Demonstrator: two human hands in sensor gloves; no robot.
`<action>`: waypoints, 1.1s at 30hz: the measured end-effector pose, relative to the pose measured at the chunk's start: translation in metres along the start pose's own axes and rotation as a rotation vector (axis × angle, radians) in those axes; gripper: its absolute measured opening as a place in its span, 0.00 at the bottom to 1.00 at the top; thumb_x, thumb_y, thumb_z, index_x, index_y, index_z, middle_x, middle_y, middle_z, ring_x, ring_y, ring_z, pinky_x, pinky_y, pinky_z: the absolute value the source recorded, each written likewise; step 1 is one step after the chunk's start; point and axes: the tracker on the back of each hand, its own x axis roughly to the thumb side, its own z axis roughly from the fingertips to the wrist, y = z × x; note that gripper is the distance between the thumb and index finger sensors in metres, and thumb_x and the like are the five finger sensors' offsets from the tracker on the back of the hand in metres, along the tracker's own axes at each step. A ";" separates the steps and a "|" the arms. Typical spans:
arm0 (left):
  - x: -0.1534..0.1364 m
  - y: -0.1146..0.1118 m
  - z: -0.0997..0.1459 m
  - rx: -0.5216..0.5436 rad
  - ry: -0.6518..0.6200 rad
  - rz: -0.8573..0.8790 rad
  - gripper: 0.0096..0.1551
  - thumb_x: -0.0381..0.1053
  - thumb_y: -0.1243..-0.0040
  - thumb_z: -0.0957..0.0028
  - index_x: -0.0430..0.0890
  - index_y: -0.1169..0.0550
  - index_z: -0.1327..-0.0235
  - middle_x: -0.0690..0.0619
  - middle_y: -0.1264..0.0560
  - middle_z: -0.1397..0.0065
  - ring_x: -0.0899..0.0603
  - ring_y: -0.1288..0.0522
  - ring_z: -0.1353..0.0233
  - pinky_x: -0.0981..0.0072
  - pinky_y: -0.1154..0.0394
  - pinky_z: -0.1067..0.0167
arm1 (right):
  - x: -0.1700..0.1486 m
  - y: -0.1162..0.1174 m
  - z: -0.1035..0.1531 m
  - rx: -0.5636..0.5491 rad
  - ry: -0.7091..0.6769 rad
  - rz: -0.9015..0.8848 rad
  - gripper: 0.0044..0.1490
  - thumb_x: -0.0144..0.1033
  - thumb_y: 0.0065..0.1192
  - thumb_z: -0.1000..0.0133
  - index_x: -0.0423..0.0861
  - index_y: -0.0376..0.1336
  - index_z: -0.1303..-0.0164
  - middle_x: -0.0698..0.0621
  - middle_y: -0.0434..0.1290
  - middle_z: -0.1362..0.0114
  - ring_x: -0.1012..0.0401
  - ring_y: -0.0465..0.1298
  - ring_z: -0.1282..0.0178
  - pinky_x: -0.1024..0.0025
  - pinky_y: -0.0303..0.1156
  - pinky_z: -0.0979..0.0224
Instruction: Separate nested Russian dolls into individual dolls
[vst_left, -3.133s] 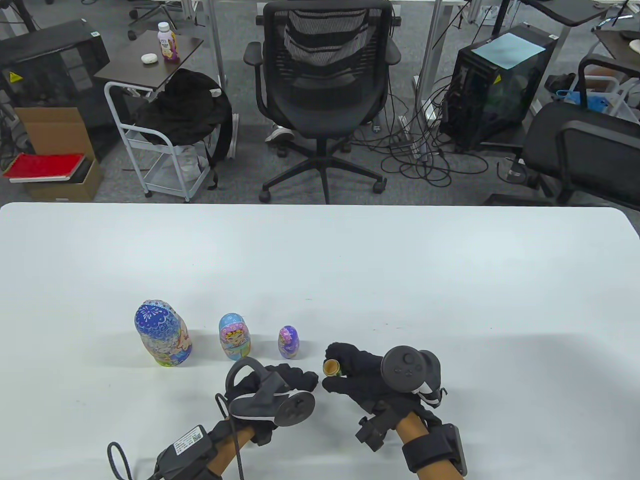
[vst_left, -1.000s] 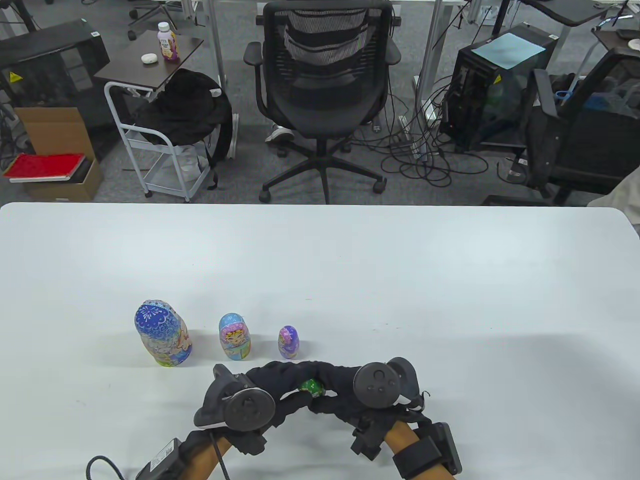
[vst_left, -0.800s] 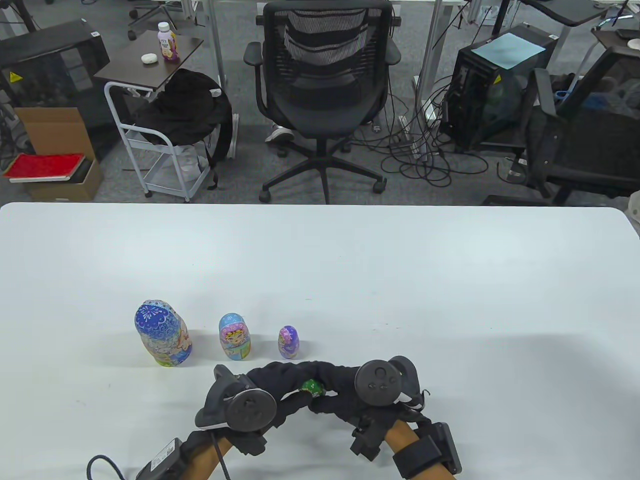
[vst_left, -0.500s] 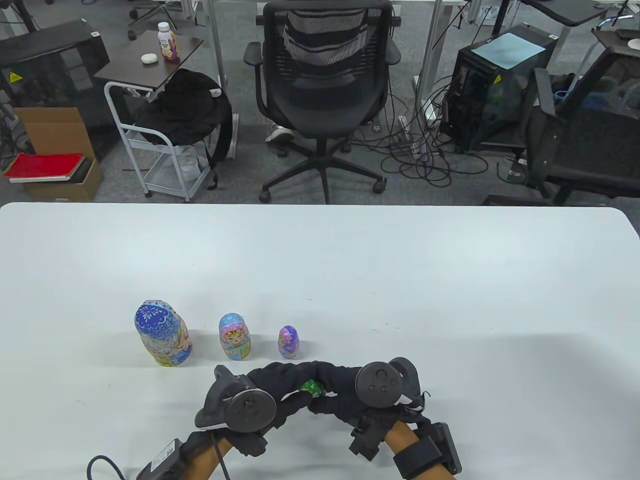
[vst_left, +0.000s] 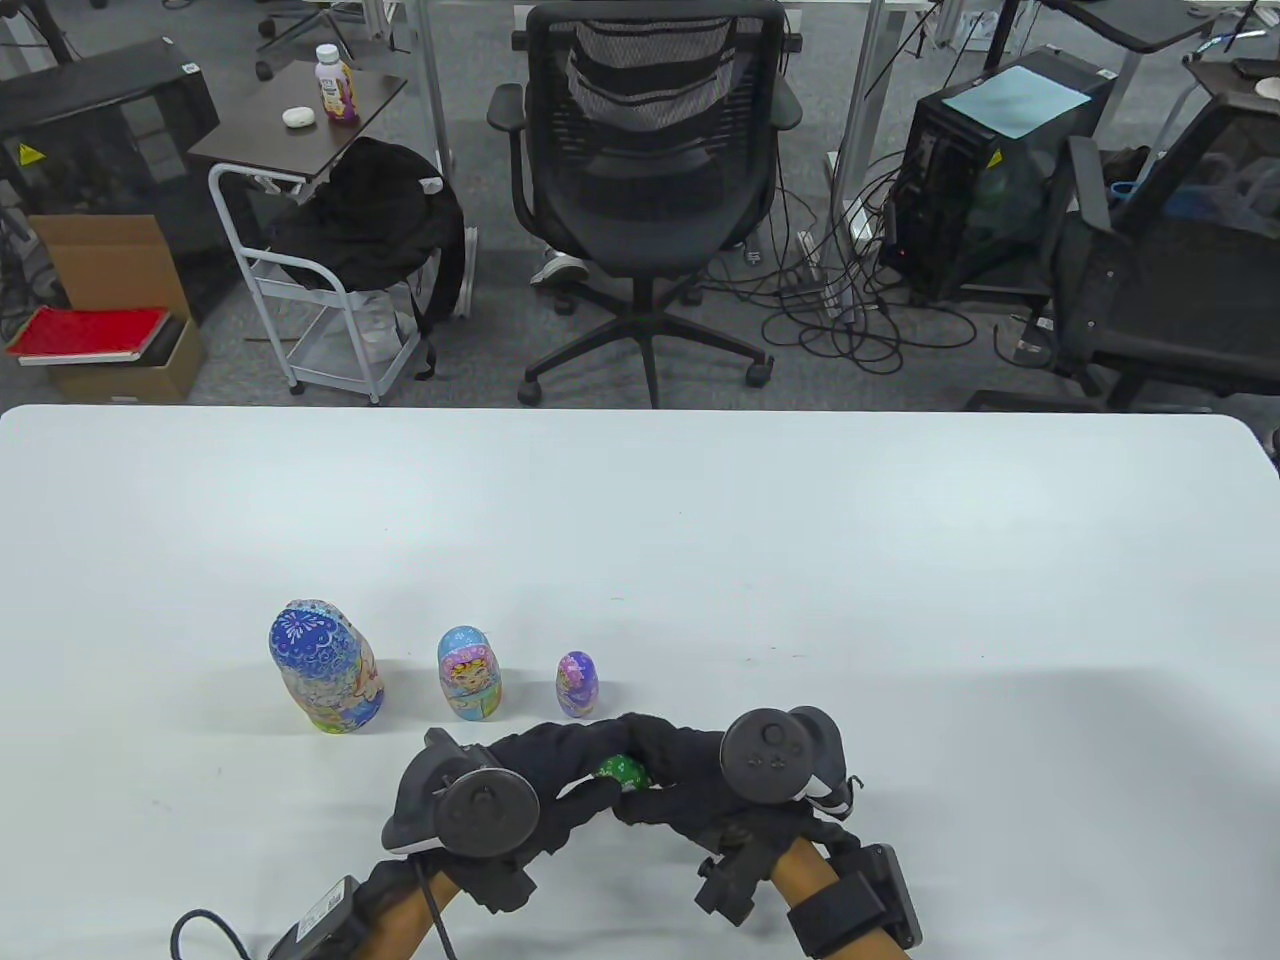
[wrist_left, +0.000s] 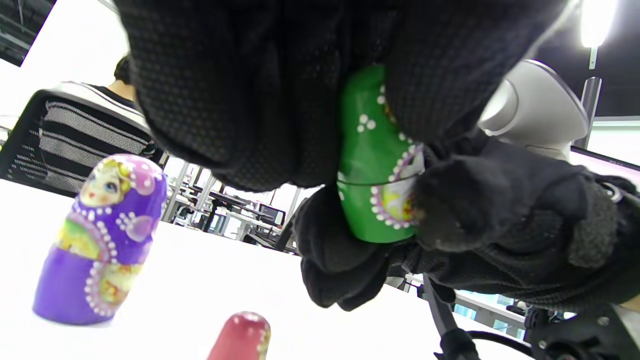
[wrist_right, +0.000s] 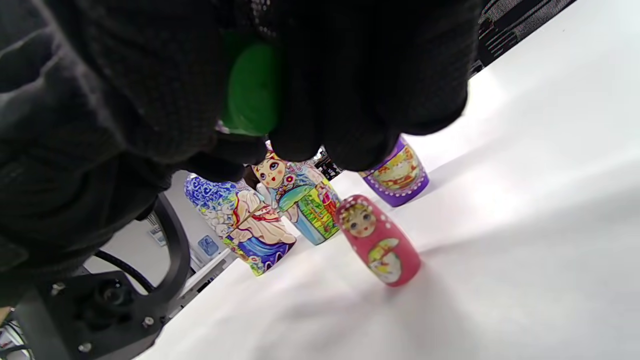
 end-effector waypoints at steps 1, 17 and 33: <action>0.001 0.002 -0.001 0.010 -0.002 -0.020 0.32 0.57 0.36 0.45 0.44 0.24 0.31 0.47 0.16 0.39 0.41 0.14 0.43 0.59 0.15 0.47 | 0.000 -0.003 0.000 0.017 0.002 0.001 0.53 0.48 0.78 0.57 0.38 0.59 0.25 0.41 0.82 0.37 0.46 0.82 0.39 0.55 0.79 0.36; 0.006 -0.003 -0.073 -0.235 0.115 -0.264 0.31 0.55 0.34 0.43 0.47 0.26 0.28 0.44 0.18 0.35 0.39 0.16 0.40 0.56 0.16 0.44 | -0.046 -0.066 0.029 -0.378 0.156 -0.127 0.49 0.55 0.73 0.52 0.43 0.60 0.24 0.37 0.76 0.30 0.41 0.76 0.31 0.48 0.72 0.30; 0.020 -0.064 -0.132 -0.597 0.139 -0.572 0.32 0.54 0.35 0.43 0.50 0.30 0.26 0.45 0.21 0.30 0.39 0.17 0.36 0.56 0.17 0.41 | -0.066 -0.081 0.040 -0.484 0.221 -0.139 0.46 0.56 0.71 0.50 0.43 0.63 0.26 0.37 0.77 0.31 0.41 0.76 0.32 0.47 0.72 0.31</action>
